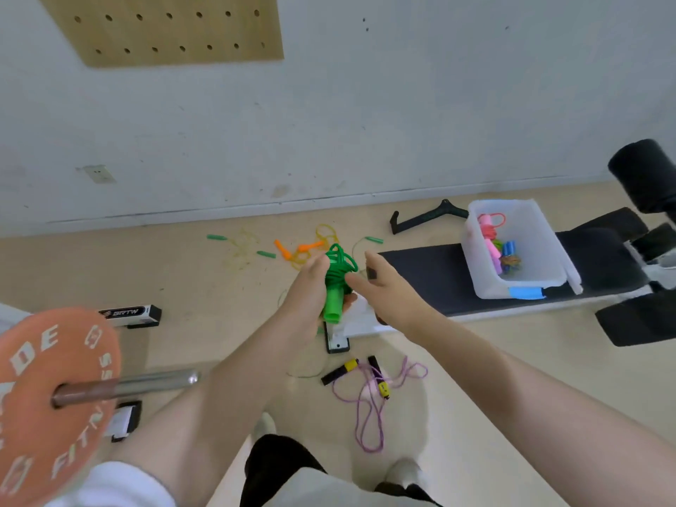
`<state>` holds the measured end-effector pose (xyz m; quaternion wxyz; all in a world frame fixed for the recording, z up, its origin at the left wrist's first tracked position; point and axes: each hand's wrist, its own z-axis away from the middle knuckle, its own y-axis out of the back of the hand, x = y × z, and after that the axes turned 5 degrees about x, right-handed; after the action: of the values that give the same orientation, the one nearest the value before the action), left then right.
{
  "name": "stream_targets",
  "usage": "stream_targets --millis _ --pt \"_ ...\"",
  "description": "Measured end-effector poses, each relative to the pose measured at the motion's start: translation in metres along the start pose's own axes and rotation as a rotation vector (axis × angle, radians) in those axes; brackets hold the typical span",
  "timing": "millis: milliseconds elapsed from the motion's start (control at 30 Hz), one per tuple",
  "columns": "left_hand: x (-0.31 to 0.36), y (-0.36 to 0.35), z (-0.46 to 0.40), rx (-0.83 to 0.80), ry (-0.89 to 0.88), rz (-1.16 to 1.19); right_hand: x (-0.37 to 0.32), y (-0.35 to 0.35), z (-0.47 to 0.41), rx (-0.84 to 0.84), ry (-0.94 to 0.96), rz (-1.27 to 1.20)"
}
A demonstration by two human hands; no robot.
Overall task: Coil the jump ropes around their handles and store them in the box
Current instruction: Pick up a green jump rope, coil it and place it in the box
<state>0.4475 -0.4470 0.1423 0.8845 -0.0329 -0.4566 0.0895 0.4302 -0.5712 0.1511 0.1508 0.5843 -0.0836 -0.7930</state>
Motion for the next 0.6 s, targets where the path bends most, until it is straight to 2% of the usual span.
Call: stream_targets --millis 100,167,300,400,467,600 --pt "-0.011 -0.04 0.013 0.017 -0.071 -0.067 0.011 0.026 0.005 -0.097 -0.073 -0.091" --pt "-0.012 -0.06 0.026 0.004 -0.029 -0.024 0.018 0.039 0.007 -0.08 -0.137 -0.157" --pt "-0.003 -0.089 0.033 -0.208 -0.072 -0.035 0.029 0.068 0.002 0.033 -0.168 -0.22" --pt "-0.001 -0.108 0.027 -0.376 -0.078 -0.149 0.044 0.099 -0.008 0.198 -0.209 -0.313" --pt "-0.002 -0.124 0.017 -0.449 -0.102 -0.279 0.06 0.121 -0.015 0.249 -0.242 -0.357" --pt "-0.009 -0.169 -0.008 -0.288 -0.109 -0.447 0.097 0.167 -0.029 0.313 -0.319 -0.318"
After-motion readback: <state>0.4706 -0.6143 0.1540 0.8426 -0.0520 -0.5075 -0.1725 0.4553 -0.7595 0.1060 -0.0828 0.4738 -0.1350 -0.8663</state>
